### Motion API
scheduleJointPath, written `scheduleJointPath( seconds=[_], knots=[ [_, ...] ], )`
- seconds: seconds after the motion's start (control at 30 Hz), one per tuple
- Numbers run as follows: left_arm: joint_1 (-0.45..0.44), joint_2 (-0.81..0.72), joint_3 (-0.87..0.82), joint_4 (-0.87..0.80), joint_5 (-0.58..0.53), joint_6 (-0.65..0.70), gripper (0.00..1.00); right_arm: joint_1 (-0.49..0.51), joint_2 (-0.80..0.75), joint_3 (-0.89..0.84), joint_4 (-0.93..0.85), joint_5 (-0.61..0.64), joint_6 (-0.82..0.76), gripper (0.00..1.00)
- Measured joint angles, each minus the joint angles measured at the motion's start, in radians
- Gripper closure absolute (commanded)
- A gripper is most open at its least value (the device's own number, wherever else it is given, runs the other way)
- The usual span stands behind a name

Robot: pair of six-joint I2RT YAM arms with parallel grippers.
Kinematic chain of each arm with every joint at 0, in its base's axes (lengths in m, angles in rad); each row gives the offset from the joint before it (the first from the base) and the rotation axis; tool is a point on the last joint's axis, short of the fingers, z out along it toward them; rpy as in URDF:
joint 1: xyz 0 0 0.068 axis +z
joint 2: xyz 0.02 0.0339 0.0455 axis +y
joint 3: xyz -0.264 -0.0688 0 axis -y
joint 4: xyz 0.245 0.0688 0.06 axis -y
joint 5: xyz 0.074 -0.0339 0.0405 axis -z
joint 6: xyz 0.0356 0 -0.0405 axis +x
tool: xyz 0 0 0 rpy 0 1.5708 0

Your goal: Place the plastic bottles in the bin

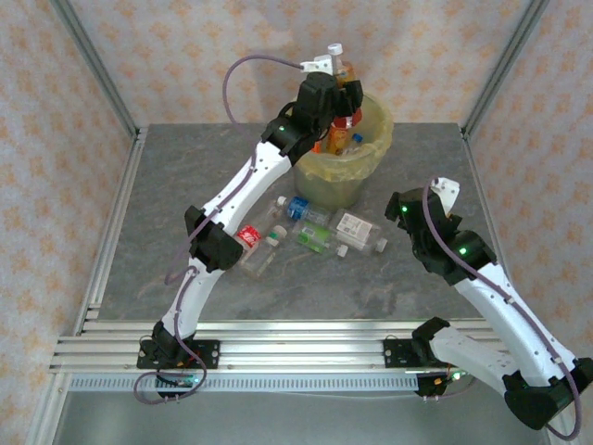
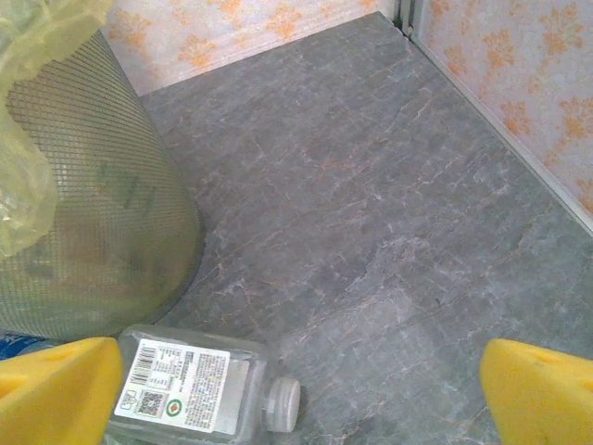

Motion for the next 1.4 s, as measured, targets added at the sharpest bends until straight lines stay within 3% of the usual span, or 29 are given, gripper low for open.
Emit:
scheduleJointPath(
  seconds=[0.73,1.03,1.4],
  knots=[
    [-0.028,0.071,0.000,-0.003,-0.038,-0.211,0.24,0.000,-0.002,-0.021,0.001,0.000,0.008,0.01],
    [-0.033,0.076,0.000,-0.057,-0.090,-0.247,0.00,0.000,-0.003,-0.021,0.001,0.000,0.008,0.01],
    [-0.041,0.075,0.000,-0.081,-0.109,-0.240,0.01,0.000,-0.003,-0.021,0.007,-0.001,0.008,0.01]
  ],
)
